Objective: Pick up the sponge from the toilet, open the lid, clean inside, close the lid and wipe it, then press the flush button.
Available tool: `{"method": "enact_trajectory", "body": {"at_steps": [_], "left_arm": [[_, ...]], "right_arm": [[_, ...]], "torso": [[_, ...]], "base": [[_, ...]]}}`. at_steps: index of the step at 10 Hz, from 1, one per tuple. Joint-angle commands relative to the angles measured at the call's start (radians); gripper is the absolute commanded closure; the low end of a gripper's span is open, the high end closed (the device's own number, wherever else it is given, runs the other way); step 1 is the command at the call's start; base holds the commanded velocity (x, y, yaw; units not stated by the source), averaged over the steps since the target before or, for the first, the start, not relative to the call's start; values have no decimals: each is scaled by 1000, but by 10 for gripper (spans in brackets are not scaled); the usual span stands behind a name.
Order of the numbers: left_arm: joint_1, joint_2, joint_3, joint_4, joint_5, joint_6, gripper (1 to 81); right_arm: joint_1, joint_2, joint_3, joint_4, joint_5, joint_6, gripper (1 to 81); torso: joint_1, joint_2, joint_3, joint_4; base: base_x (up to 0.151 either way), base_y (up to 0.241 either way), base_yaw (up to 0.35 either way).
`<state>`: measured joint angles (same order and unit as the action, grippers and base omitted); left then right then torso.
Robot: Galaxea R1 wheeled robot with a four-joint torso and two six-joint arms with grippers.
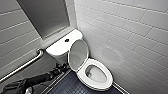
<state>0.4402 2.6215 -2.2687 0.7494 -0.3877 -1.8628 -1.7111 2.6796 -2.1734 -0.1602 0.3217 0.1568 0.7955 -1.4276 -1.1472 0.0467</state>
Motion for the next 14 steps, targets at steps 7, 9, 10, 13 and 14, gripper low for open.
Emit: {"method": "enact_trajectory", "body": {"at_steps": [7,9,10,13,14], "left_arm": [[-29,-205,506,436,121,-1,10],[129,-332,517,735,106,-3,10],[245,-386,518,879,78,1,10],[575,-383,483,1181,73,5,10],[659,-367,456,1212,75,7,10]], "right_arm": [[-22,-1,-24,-15,-75,9,811],[-10,-14,-17,-18,-67,12,811],[-8,-20,20,-22,-66,7,811],[-8,-71,132,-22,-13,1,811],[-11,-85,154,-24,-12,1,811]], "torso": [[0,0,0,0],[0,0,0,0],[0,0,0,0],[0,0,0,0],[0,0,0,0]], "base": [[0,0,0],[0,0,0],[0,0,0],[0,0,0],[0,0,0]]}}
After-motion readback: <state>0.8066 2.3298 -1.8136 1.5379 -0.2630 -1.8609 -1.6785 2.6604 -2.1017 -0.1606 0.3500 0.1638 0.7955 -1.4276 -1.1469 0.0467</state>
